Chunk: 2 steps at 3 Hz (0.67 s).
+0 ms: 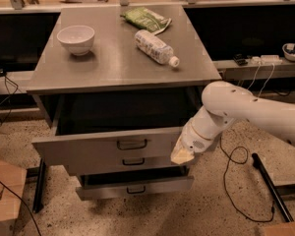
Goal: Close top drawer
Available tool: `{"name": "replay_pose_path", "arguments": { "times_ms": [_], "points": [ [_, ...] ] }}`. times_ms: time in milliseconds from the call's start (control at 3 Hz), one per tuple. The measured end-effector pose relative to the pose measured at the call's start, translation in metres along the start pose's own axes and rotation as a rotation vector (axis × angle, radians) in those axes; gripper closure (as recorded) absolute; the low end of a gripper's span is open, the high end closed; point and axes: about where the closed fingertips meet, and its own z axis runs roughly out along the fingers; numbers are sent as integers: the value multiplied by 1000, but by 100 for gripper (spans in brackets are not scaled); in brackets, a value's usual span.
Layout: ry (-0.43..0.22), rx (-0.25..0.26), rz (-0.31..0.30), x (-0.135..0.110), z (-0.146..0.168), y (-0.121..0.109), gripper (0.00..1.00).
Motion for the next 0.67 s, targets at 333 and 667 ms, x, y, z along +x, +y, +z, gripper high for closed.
{"name": "replay_pose_path", "arguments": {
  "times_ms": [333, 667],
  "points": [
    [16, 23, -20, -3, 14, -20, 100],
    [9, 39, -27, -3, 18, -30, 100]
  ]
}}
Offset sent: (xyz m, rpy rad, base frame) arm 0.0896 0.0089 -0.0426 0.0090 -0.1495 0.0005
